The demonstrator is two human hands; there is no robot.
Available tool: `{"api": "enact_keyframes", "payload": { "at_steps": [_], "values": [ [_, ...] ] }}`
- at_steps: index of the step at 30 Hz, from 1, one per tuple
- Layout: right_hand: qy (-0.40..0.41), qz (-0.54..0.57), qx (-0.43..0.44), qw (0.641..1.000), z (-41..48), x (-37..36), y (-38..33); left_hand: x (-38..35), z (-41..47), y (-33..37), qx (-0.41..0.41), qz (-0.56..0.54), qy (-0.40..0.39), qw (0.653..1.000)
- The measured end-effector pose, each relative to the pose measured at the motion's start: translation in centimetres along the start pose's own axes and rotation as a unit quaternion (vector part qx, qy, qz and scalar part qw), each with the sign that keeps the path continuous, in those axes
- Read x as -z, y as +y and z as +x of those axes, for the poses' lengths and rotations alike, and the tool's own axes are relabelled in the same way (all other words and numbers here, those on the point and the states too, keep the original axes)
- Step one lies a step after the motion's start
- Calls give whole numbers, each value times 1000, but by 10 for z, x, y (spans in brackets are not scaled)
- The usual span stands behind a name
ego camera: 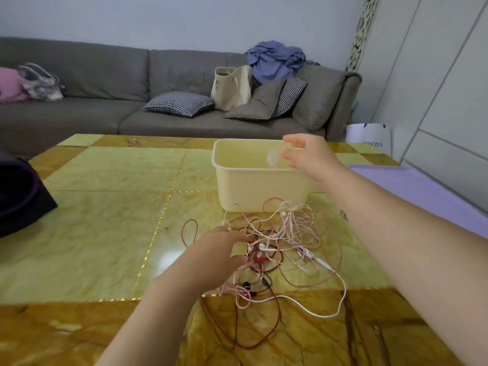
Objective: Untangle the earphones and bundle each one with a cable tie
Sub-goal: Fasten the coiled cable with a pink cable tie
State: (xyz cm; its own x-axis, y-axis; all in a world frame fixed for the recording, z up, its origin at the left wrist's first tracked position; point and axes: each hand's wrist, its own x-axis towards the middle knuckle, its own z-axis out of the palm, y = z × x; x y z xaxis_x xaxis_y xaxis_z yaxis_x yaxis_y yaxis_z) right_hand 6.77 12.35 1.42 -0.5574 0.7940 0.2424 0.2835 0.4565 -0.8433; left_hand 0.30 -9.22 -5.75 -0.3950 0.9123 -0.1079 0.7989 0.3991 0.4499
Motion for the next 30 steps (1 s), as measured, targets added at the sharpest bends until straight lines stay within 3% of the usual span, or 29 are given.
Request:
{"api": "enact_keyframes", "payload": {
  "at_steps": [6, 8, 12, 16, 19, 22, 27, 30],
  "values": [
    [-111, -150, 71, 980, -63, 3, 24, -1, 2, -5, 7, 29, 5, 1000],
    [-100, -190, 76, 974, -79, 9, 39, -3, 5, -4, 0, 22, 5, 1000],
    [-58, -194, 22, 979, -96, 19, 70, -15, 13, 4, -27, -23, 45, 998],
    [-169, -197, -24, 965, -110, 20, 85, -33, 24, 17, -63, -28, 93, 993],
    [-231, -228, 47, 945, -126, 13, 83, -45, 31, 33, -71, -158, 152, 973],
    [-260, -192, 144, 935, -140, 4, 66, -47, 40, 46, 5, -295, 170, 940],
    [-332, -163, 119, 921, -140, 8, 69, -59, 46, 37, 30, -124, 80, 989],
    [-192, -81, 86, 974, -122, 24, 77, -57, 47, 35, 14, -85, 104, 991]
  ]
}}
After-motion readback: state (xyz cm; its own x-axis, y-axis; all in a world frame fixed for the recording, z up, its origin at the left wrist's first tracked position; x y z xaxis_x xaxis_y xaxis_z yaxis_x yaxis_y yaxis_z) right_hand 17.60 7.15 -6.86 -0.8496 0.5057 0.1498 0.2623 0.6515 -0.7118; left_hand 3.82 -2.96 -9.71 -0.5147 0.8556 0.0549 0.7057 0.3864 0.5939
